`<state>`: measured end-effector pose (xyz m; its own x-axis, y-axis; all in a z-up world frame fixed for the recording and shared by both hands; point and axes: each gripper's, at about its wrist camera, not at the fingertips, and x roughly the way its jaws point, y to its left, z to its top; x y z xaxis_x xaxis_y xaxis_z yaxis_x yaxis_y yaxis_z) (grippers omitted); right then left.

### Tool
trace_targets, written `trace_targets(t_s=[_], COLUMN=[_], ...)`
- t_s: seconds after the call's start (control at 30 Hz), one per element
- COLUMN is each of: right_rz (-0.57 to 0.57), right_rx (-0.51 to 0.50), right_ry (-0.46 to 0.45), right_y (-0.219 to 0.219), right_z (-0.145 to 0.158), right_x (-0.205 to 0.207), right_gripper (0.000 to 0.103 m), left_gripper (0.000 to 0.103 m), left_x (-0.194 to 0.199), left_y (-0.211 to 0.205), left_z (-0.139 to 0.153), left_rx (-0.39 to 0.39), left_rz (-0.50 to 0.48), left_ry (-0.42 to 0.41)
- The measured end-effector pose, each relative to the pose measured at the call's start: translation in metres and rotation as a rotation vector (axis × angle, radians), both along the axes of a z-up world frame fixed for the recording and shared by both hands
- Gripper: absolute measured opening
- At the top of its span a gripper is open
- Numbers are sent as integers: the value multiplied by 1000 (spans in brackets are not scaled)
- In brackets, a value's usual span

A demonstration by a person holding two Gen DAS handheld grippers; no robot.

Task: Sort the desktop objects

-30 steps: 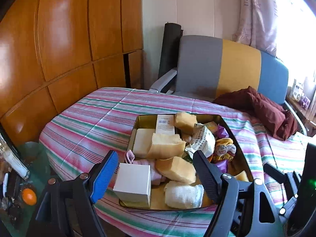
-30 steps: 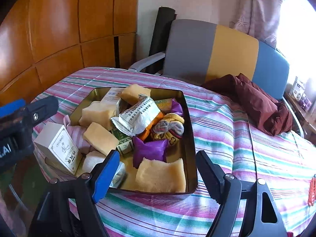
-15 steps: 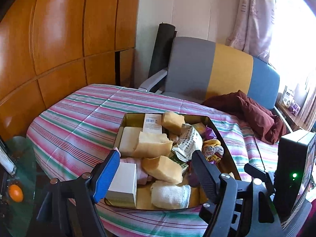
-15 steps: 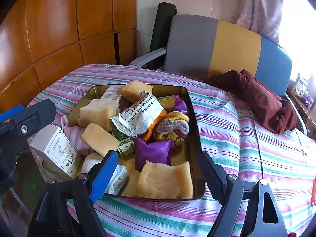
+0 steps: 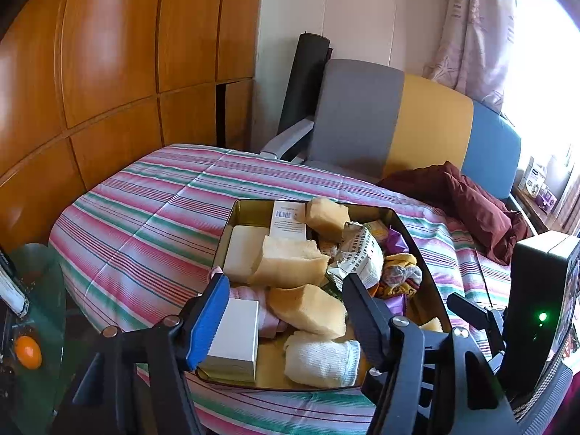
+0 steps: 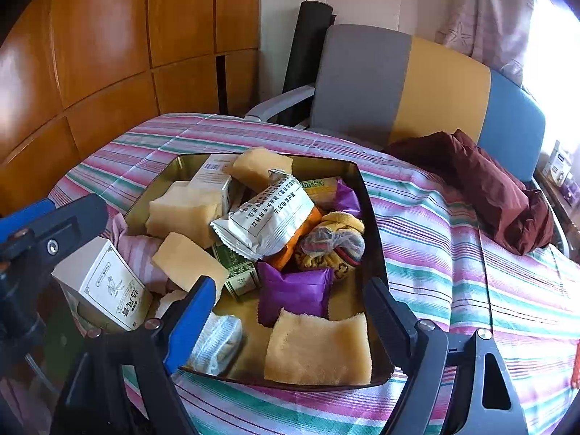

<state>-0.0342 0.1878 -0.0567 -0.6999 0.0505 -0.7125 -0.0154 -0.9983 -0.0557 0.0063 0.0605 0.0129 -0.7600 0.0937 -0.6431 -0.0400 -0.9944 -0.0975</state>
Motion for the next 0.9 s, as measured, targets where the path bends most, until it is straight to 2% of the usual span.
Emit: trace_targets(t_s=[0.27, 0.6, 0.77, 0.83, 0.9], right_rz=[9, 10, 9, 10, 8], right_rx=[3, 9, 7, 9, 7], right_ry=[-5, 0, -1, 2, 5], right_y=[-4, -6, -6, -7, -7], right_z=[-1, 0, 0, 1, 1], right_x=[-3, -4, -5, -5, -5], right_gripper=[84, 85, 85, 85, 85], left_gripper=[66, 65, 61, 55, 53], left_x=[-1, -2, -2, -1, -1], left_y=[2, 0, 0, -1, 0], left_z=[-1, -1, -2, -1, 0], left_rx=[-35, -31, -43, -45, -48], left_rz=[-5, 13, 14, 12, 14], left_ry=[-4, -10, -8, 1, 5])
